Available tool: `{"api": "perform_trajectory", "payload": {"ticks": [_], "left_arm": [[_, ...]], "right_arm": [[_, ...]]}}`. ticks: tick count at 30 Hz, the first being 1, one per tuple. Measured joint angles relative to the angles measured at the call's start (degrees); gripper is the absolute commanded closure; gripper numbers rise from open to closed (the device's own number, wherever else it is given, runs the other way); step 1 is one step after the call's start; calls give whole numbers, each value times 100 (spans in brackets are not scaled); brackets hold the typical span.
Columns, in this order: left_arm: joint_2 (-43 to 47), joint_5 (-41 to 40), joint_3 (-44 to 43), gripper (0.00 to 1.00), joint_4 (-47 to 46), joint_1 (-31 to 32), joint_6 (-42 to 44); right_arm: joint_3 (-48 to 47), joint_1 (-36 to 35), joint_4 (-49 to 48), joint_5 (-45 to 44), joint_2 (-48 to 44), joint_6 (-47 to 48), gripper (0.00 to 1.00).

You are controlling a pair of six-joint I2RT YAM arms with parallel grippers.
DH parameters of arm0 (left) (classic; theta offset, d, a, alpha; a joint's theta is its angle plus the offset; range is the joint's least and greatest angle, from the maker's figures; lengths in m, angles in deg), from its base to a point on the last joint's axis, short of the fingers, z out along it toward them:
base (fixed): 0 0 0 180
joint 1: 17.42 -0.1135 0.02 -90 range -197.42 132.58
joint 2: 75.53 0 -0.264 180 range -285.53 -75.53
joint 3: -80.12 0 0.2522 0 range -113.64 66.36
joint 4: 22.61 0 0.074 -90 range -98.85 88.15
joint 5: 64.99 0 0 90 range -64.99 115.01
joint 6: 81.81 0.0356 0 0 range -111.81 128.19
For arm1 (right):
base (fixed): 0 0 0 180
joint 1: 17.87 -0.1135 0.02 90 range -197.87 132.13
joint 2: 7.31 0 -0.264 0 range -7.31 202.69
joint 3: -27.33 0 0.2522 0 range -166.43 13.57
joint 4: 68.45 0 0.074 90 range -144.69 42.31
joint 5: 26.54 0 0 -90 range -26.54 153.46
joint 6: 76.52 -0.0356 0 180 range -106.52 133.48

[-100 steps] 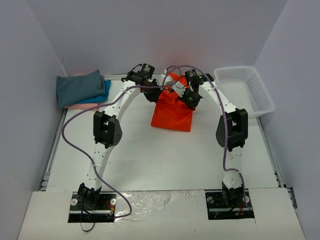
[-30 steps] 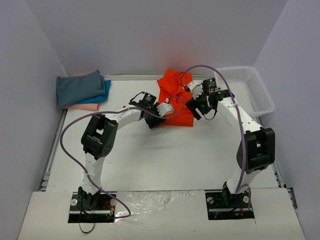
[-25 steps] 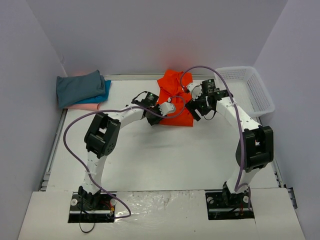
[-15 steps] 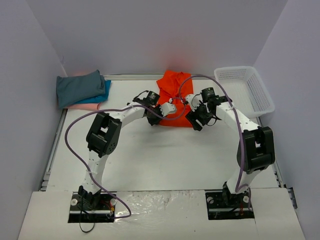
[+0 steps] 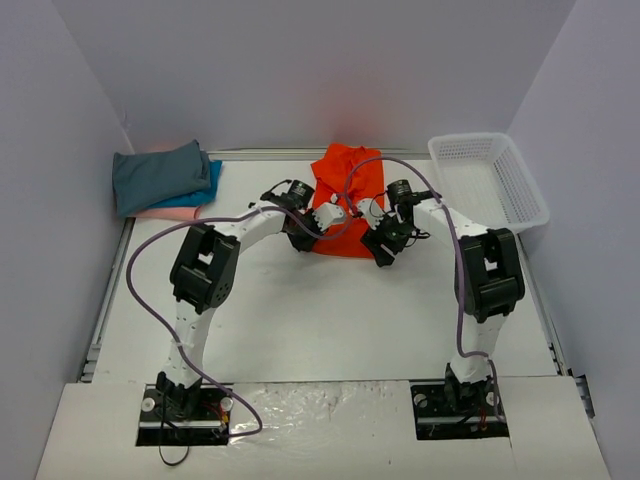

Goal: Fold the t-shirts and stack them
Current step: Grab one side of the 2/3 rectangular tshirt with both arms

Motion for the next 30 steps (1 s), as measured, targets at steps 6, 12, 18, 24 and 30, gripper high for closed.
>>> {"api": "perform_trajectory", "payload": {"ticks": [6,12,18,24,30], "left_arm": [[0,76,-37,97,160,-94,-142],[0,181,-39,97,197,-144,-295],[-42,326,-98,98,256,-188,-400],[-59,389,-144,98,345,-195,-446],[-83,505,-356,98,1073,-192,-332]], "right_arm": [[-251,-133,13,136,365,2,42],[-378,-195,9,221,592,0,49],[-426,-286,-22,190,752,11,98],[-420,-302,-44,175,754,0,100],[-299,-411,203,39,579,-94,100]]}}
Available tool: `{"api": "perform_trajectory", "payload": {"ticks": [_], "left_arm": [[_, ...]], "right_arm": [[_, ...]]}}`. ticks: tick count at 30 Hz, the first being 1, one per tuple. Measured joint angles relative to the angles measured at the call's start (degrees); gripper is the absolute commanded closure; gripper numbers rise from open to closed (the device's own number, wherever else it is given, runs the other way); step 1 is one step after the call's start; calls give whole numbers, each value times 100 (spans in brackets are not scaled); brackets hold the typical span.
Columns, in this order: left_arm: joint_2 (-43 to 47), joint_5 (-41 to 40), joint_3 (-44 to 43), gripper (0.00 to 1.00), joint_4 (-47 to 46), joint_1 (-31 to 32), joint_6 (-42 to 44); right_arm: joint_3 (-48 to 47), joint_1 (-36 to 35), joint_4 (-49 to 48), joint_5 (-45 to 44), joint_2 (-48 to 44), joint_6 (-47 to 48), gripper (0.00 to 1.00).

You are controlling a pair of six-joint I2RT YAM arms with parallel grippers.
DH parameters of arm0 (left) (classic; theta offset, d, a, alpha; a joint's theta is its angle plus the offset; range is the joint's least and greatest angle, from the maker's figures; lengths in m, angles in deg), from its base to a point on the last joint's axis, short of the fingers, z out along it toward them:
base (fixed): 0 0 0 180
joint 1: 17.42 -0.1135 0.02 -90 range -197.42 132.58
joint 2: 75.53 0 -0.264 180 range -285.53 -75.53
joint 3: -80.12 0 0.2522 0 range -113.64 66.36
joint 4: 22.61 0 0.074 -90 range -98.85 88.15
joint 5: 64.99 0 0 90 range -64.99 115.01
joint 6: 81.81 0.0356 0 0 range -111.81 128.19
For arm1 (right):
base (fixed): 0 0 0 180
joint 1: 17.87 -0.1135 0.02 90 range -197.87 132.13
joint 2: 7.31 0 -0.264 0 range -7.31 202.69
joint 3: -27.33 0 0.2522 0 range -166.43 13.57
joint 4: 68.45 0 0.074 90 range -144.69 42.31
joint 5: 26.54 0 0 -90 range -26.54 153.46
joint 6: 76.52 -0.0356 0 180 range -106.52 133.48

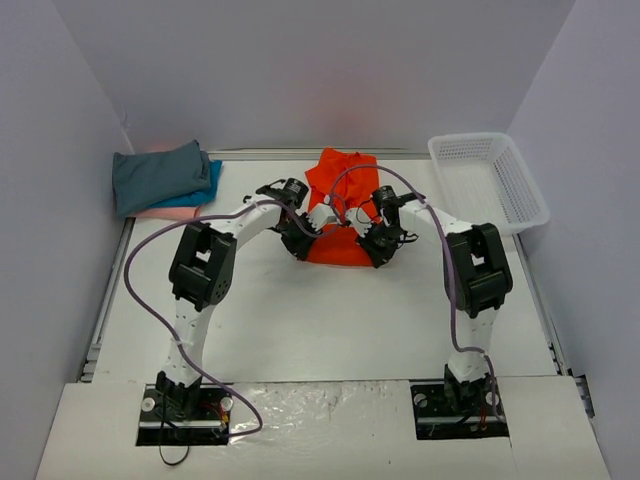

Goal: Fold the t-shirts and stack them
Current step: Grab one side of the 2/3 rectangular tshirt with both arms, then fold the long partially folded tshirt into a neat square

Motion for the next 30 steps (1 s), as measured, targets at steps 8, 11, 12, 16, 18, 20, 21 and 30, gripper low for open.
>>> {"api": "perform_trajectory", "payload": {"ticks": [8,11,12,16,18,20,21,30], "left_arm": [[953,824,9,98,1637,0,684],[1810,1246,173,98,2260,17,1032],[2072,1368,214,98,2450,31,1143],[2911,1777,278,98,3126,127,1467],[3091,1917,278,98,3289,173,1539],[3132,1996,275,98,3397,188,1561],[3106,2002,275,98,3418,188,1567],[2417,2024,254,98,3449,153,1569]], "right_arm": [[286,-564,1121,-232,-1589,-219,100],[321,-933,1510,-61,-2435,-232,100],[328,-1025,1617,68,-2710,-216,100],[319,-1093,1932,474,-3606,-111,100],[317,-1003,2138,518,-3869,-74,100],[317,-931,2249,518,-3932,-48,100],[317,-901,2280,516,-3930,-35,100],[317,-656,2326,485,-3403,238,100]]}}
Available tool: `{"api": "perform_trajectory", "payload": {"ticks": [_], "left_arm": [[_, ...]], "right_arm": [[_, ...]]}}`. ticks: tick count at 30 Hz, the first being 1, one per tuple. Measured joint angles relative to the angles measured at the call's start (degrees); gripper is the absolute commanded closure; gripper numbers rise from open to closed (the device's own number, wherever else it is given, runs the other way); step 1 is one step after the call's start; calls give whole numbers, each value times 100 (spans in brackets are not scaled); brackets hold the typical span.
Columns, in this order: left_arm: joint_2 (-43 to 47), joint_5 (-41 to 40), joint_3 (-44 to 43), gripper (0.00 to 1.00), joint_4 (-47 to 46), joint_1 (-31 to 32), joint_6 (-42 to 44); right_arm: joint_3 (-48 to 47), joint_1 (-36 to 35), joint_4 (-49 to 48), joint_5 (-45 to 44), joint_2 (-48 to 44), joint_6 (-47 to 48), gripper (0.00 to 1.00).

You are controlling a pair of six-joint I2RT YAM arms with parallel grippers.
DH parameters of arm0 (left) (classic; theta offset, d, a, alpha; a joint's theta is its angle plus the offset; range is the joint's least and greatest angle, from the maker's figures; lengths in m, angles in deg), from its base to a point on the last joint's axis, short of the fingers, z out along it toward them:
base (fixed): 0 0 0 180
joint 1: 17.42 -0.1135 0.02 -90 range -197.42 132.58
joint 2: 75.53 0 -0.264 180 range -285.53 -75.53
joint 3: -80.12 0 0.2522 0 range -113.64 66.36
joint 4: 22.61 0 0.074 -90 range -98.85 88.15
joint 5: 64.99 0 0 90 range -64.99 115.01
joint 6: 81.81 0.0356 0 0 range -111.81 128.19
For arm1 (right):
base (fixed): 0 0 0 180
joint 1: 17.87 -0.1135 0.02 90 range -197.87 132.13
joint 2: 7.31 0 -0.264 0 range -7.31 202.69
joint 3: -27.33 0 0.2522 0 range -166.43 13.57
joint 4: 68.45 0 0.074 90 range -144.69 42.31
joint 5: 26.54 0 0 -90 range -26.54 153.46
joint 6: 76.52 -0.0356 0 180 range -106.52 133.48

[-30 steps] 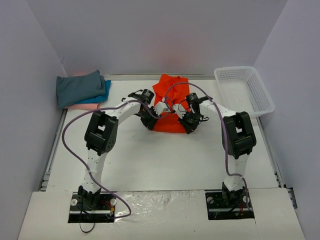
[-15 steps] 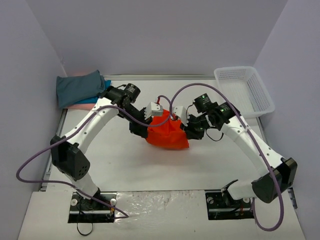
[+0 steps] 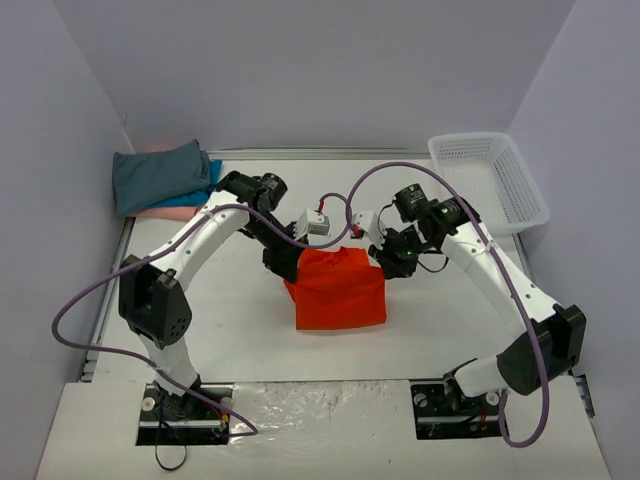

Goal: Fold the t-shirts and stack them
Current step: Fold the long partially folded tshirt into a neat square

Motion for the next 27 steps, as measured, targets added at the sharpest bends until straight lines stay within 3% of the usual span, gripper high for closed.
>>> {"api": "perform_trajectory", "payload": {"ticks": [7,16,17,18,20,21,23,26,27], "left_arm": [[-466,11,-98,98,-4,-107,-44],[-1276,55,-540,94,33,-669,-2],[-1502,46,-717,86,26,-761,7],[-1714,46,-929,76,46,-837,20],[-2179,24,-1388,76,55,-968,85],[-2404,22,-1620,76,57,-1021,133],[-2905,35,-2216,76,50,-1091,275],[-3268,109,-2741,72,-20,-1121,455],[-3270,129,-2793,71,-24,-1121,498]], "right_arm": [[-223,304,-33,170,782,398,100],[-1325,496,-205,367,2354,726,100],[-1576,525,-208,363,2632,721,63],[-1768,546,-247,363,2874,675,45],[-2164,627,-334,319,3353,682,38],[-2321,664,-398,291,3556,660,27],[-2514,750,-518,223,3836,570,14],[-2542,848,-660,142,3886,431,0],[-2540,863,-704,136,3836,389,0]]}}
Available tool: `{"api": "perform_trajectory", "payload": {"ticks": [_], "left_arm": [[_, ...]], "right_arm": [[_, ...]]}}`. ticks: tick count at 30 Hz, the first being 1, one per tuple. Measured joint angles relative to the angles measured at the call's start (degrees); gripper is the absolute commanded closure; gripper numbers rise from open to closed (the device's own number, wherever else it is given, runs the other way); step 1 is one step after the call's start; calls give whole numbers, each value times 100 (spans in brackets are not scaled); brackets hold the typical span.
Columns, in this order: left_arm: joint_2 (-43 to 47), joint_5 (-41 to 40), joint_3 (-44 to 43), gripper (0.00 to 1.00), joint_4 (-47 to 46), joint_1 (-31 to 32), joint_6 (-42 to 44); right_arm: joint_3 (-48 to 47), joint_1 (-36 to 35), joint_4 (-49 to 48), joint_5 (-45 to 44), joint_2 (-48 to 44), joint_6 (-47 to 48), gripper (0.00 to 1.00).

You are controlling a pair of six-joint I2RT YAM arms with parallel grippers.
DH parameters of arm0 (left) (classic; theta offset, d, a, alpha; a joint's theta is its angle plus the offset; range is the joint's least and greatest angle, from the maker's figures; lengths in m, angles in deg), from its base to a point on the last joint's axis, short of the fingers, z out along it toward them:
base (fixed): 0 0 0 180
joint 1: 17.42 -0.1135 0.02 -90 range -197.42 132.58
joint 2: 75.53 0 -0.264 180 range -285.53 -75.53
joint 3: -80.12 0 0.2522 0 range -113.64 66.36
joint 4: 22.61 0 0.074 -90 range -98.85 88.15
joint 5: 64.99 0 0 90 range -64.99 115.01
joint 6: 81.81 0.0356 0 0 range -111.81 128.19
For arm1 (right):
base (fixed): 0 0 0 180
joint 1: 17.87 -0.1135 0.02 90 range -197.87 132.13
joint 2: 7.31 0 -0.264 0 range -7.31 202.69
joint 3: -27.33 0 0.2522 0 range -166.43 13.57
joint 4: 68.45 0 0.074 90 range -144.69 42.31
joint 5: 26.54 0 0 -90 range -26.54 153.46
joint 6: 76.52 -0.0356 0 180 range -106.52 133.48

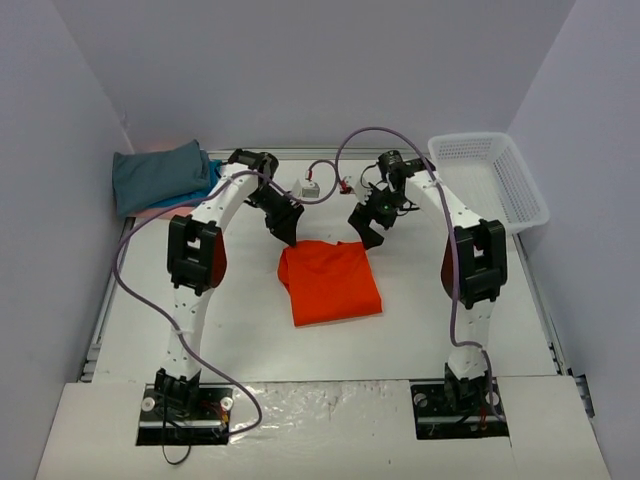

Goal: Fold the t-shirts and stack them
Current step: Fold the long partially folded tshirt into a neat square

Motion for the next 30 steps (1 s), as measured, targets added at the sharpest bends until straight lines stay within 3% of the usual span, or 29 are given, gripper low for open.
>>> {"api": "perform_trajectory", "payload": {"ticks": [11,16,19,23,30], "left_arm": [[1574,289,275,67,13,-422,247],[2448,695,1419,67,-90,-1497,-638],[2706,841,2345,67,-798,-2387,-1615],[2767,713,3171,67,-1751,-3294,-2677],[3458,367,3943,61,-2559,-3438,-3515]], "right_arm": [[1287,-170,-629,-107,-2190,-339,0],[2041,-1449,-695,-422,-3025,-581,1],[2315,-2212,-697,-422,-3047,-662,5],[2398,-2546,-649,-575,-2726,-704,11],[2356,-3180,-728,-767,-1482,-710,16]]}}
